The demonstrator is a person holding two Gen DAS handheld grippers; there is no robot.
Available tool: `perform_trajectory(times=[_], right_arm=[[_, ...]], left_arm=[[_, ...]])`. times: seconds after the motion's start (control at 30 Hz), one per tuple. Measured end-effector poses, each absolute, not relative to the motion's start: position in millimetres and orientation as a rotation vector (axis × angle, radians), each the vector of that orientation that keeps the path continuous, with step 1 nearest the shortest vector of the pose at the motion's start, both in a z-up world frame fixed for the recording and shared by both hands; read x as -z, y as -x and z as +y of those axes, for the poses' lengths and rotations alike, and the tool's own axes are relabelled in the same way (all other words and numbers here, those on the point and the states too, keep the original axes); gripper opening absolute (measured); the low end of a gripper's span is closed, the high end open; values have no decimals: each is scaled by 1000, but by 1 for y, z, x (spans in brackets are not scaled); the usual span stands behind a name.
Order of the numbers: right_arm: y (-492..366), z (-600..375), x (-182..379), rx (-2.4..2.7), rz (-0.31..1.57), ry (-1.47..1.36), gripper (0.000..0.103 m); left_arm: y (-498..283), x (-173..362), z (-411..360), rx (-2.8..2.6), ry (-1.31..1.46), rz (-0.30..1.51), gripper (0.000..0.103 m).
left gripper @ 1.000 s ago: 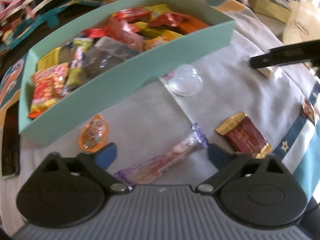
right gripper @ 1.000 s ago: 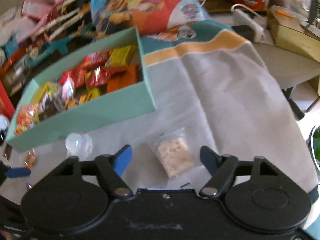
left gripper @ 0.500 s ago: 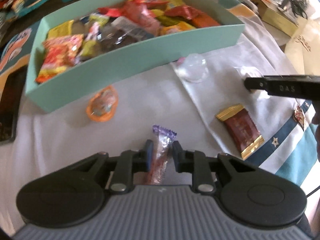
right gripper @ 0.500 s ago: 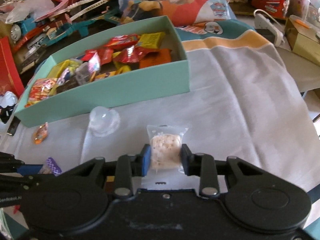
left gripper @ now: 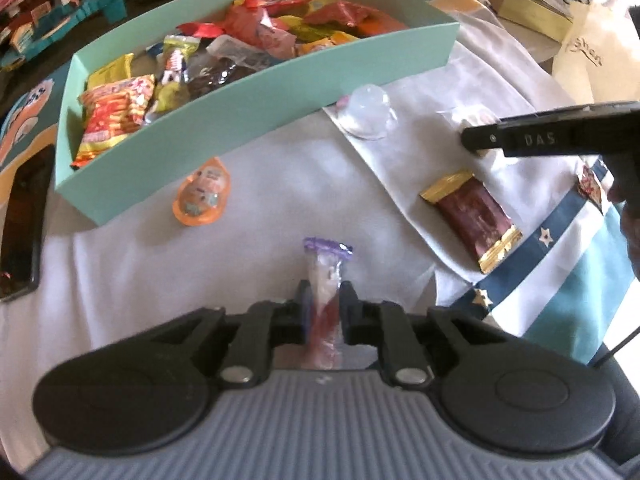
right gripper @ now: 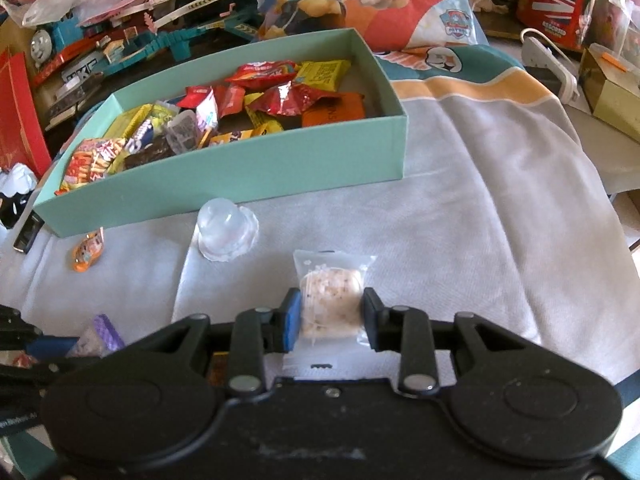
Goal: Organize snacks
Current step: 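Carry the rice-cake pack and purple stick candy into the teal box and release both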
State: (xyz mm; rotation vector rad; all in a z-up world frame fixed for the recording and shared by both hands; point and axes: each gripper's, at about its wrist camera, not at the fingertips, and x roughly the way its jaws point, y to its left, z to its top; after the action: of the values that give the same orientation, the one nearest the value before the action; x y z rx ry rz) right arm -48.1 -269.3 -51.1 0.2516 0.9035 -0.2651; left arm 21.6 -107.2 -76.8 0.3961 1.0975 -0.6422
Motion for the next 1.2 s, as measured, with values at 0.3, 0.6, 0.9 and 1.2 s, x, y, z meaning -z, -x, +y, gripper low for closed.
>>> perform_trajectory(times=[0.3,0.6,0.9,1.2], right_arm=[[54,-275,39,228,883,-356,31],[45,-275,6,184,814,-408,31],[1,-281,-25,142,752,-428,31],[-61,-283,-23,121,760,-446,31]], left_arm=[[-42,55,-73,555,-191,1111,12],[-67,14,-54,529,-82,1013,12],[-131,-22,-64,495,-38,912,12],[-183,-22,-92,489,-22,902,13]])
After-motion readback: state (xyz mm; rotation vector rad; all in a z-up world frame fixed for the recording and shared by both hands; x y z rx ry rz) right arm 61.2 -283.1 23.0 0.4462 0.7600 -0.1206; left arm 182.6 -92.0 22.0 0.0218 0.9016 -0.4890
